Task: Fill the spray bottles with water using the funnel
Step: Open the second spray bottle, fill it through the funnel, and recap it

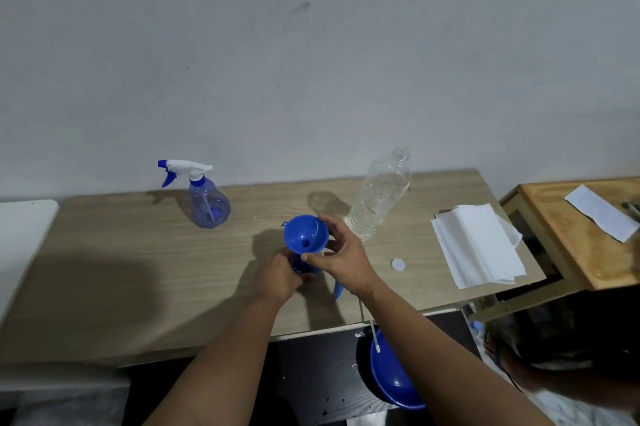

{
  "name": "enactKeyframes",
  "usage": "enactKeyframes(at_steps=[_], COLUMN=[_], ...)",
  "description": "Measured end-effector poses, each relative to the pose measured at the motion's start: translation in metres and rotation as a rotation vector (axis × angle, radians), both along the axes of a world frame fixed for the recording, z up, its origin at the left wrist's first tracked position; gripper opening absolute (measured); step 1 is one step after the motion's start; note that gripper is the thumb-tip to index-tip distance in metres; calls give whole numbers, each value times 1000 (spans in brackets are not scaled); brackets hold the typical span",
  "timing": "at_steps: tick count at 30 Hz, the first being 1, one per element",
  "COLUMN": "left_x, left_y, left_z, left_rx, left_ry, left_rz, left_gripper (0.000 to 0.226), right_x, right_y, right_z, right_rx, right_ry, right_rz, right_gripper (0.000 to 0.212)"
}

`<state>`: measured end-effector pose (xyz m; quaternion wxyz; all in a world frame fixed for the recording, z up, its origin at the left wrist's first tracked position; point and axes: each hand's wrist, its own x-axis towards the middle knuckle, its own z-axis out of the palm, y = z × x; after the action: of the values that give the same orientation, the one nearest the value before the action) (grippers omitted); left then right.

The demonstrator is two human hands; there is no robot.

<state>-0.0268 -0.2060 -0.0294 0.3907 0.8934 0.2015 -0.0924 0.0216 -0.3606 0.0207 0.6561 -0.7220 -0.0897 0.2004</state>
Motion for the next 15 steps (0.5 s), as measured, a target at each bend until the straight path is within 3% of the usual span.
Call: enactKeyframes(at_steps=[7,11,13,15], left_x=[1,-2,-7,-14], left_y=[0,1,1,1], left_z=[2,3,10,19], left_rx=[36,78,76,61], left_ry=[-30,30,3,-45], left_rz=[-37,-63,-57,-49], left_gripper=[29,33,45,62], right_x=[-7,-8,-9,-9], right_y=[-5,-21,-38,-56], right_z=[1,-2,-7,-9], right_rx=[2,-69,-119,-174], right_ry=[-10,-93,-115,-110], right_rz=[-2,-154,-275,-386], right_gripper=[97,57,37,31])
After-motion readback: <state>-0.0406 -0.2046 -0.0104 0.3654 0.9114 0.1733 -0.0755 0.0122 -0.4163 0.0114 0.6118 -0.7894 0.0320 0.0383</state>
